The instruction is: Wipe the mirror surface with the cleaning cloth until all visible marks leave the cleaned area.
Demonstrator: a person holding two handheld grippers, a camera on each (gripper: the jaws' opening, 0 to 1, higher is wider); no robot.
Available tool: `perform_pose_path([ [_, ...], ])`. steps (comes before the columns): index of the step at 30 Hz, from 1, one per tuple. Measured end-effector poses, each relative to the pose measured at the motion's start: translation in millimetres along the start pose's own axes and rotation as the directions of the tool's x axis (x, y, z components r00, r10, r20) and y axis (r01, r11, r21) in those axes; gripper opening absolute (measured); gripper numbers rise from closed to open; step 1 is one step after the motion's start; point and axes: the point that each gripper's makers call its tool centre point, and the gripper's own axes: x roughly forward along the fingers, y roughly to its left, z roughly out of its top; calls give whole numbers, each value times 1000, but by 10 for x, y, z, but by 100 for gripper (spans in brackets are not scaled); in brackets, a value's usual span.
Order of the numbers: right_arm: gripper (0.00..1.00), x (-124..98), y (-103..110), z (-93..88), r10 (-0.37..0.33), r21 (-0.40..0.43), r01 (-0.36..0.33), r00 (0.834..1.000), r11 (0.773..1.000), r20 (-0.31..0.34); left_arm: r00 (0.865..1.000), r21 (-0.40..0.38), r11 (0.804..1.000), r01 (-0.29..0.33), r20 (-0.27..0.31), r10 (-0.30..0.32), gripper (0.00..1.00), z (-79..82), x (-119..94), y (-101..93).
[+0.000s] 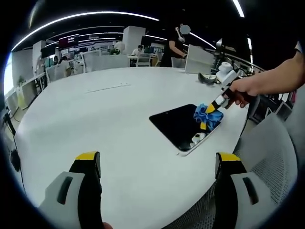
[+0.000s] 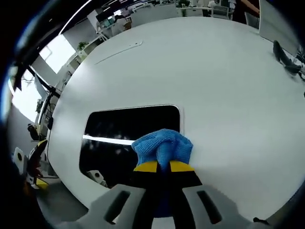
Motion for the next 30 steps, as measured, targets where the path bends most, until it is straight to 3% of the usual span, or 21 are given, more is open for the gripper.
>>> perform_pose_path([
  [18,1,-117,-12,-249,-18,50,18,1000,999,-1,1000,-6,1000,13,-15,-13,99,-28,10,-48],
  [30,1,-149,-38,-328,-25,83,24,1000,996,12,1000,-8,1000,-8,10,8,99,12,2,9],
])
